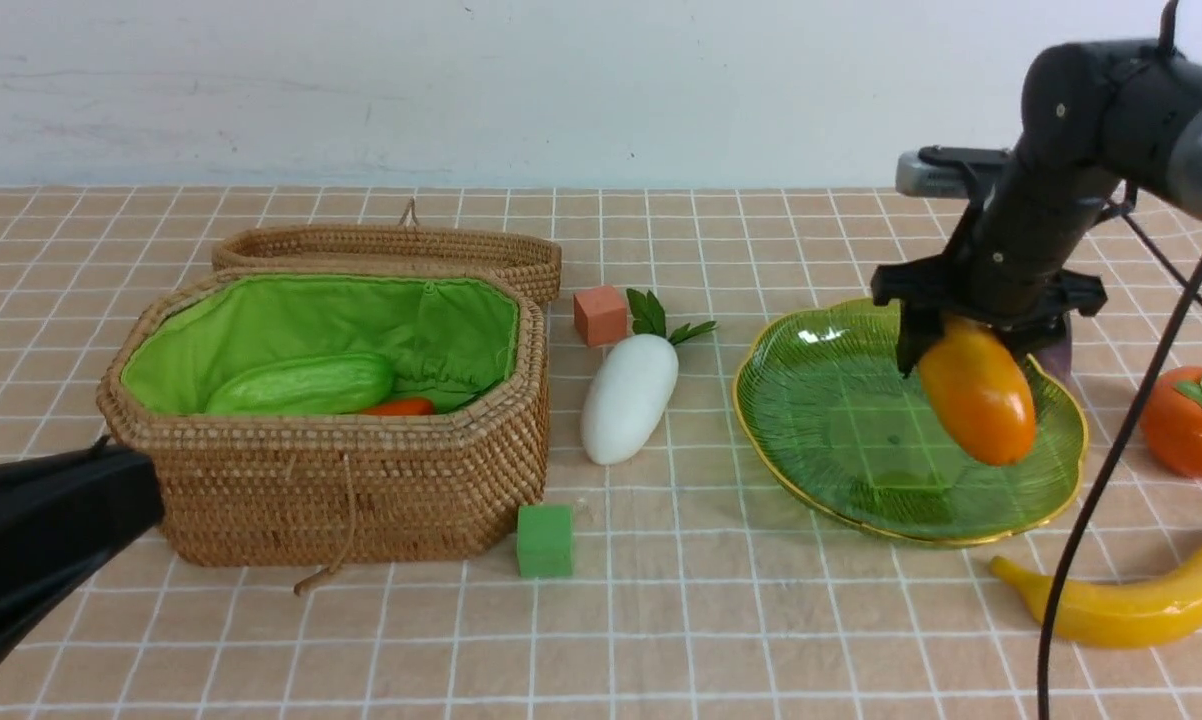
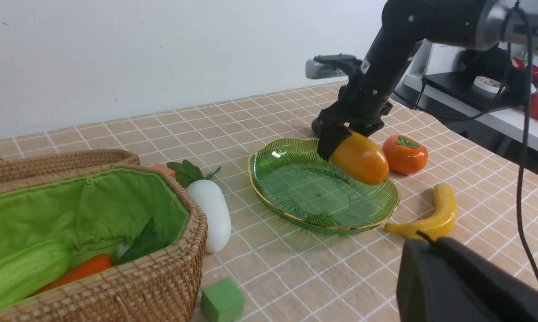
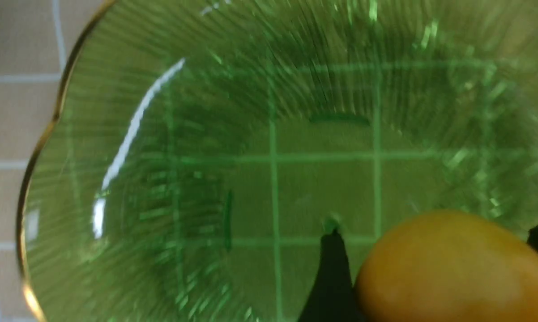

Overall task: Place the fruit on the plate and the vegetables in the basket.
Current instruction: Use the right arm to grab a mango and put it into the right plate, then take a daikon with your right arm and place it on the basket on the left.

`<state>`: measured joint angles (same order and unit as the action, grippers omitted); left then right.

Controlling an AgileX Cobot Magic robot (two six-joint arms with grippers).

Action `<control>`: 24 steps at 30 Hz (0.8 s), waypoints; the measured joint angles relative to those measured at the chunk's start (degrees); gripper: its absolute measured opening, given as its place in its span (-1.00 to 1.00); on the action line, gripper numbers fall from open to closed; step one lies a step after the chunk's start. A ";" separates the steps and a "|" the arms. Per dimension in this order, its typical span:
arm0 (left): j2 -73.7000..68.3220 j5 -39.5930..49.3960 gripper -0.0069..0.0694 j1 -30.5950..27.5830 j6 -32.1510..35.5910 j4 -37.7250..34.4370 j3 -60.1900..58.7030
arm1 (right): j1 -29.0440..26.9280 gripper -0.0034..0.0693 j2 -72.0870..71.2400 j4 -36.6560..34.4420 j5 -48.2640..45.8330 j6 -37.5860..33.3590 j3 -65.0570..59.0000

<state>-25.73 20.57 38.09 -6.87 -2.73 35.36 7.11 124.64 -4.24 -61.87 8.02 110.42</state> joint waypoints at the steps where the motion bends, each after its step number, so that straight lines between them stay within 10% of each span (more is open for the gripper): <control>1: -0.30 0.00 -0.85 0.00 0.00 0.19 -0.01 | -0.38 0.49 0.90 -0.20 0.65 -0.15 0.00; 9: -0.57 0.00 -0.85 0.00 0.00 0.37 -0.06 | -0.35 0.96 -0.53 -1.78 -1.88 1.02 0.00; 24: -0.57 0.00 -0.85 0.00 0.00 0.31 -0.06 | 21.07 0.63 -0.73 -5.25 14.05 16.25 0.11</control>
<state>-26.30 20.57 38.09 -6.87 -2.42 35.30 28.18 123.91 -9.49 -47.82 24.27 110.53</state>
